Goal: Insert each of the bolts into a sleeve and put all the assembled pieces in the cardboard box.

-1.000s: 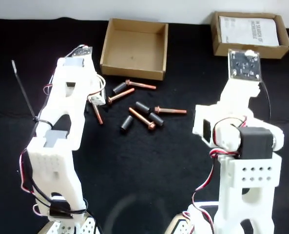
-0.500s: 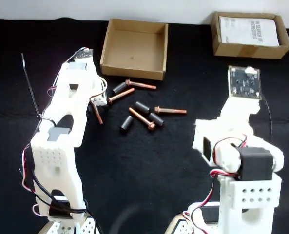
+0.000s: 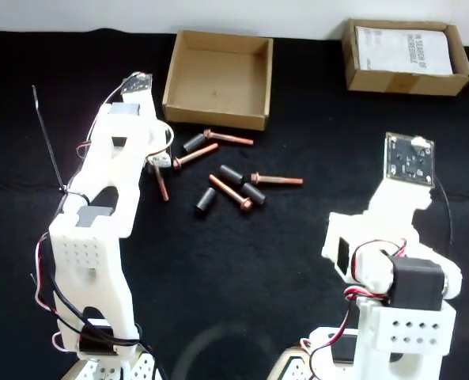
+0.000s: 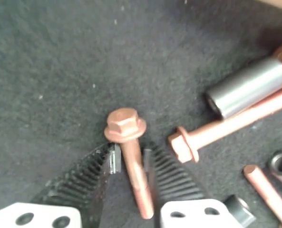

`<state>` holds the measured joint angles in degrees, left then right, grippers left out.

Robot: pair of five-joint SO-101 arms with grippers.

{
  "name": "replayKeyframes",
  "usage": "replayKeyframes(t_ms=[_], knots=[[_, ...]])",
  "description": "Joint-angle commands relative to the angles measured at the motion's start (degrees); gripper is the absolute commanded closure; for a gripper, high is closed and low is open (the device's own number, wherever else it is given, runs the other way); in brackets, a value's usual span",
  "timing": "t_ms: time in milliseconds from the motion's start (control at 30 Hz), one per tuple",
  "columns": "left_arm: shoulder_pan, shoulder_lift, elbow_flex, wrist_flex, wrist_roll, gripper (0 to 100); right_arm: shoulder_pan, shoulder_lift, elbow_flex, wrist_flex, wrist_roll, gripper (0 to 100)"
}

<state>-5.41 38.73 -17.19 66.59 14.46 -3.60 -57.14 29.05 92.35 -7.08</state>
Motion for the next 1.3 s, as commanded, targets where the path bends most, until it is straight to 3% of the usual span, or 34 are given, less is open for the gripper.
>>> replayKeyframes(t_ms=[0,400,500,733,933,1133,1267], knots=[[-2.15,0.13,-1.1,-2.64,0.0,99,2.15,-2.33,1.1,-0.4,0.7,99.2],[-0.57,-0.48,-1.1,-2.2,-0.18,99,9.54,-8.31,10.15,-0.48,5.71,99.2],[-0.92,-3.12,-2.33,2.37,-0.26,99,9.36,-10.59,15.69,-1.54,5.54,99.2],[-0.92,-20.18,-4.18,14.51,-0.35,99,9.01,-21.85,30.81,-19.3,5.45,99.1],[-0.84,-35.65,1.1,16.62,-0.35,99,0.92,-35.38,47.25,-36.09,5.45,99.1],[-0.84,-49.8,9.89,16.09,-0.44,99,-9.54,-48.22,55.78,-42.95,5.54,99.1],[-1.27,-58.07,19.12,11.34,-4.57,99,-15.16,-47.34,58.24,-47.6,5.54,99.1]])
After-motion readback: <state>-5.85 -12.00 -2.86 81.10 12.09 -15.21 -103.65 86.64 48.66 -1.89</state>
